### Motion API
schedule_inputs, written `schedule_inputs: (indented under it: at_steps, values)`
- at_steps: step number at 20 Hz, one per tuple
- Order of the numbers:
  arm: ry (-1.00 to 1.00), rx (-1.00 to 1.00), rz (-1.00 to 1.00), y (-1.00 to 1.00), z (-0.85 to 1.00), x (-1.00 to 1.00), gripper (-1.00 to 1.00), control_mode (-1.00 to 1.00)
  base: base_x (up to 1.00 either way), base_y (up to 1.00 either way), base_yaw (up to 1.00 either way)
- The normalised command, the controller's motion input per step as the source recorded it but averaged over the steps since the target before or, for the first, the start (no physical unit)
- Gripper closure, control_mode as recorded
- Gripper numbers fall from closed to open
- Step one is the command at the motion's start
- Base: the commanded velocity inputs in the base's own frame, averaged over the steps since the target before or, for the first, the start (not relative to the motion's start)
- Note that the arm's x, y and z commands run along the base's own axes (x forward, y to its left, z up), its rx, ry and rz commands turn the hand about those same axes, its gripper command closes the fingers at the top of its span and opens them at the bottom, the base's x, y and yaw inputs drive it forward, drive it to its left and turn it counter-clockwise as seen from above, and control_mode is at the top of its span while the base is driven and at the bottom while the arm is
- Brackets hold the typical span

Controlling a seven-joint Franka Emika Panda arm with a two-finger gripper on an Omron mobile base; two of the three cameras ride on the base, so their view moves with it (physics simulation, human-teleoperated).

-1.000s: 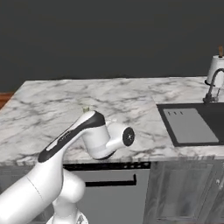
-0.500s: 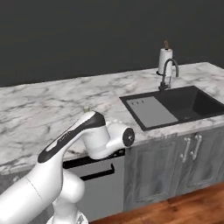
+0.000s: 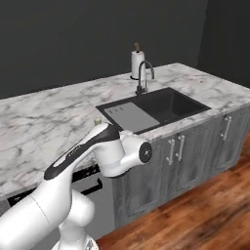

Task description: Pick the candle and candle from the dining table and place them in the open cabinet. Close the cabinet after placing the objects.

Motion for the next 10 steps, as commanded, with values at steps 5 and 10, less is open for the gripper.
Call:
schedule_inputs:
  at_steps: [5,10]
  values:
    - [0.00,0.00,0.00,0.00,0.00,0.00,1.00,1.00,0.00,-0.40,-0.38]
    - [0.00,0.00,0.00,0.00,0.00,0.00,1.00,1.00,0.00,-0.37,-0.36]
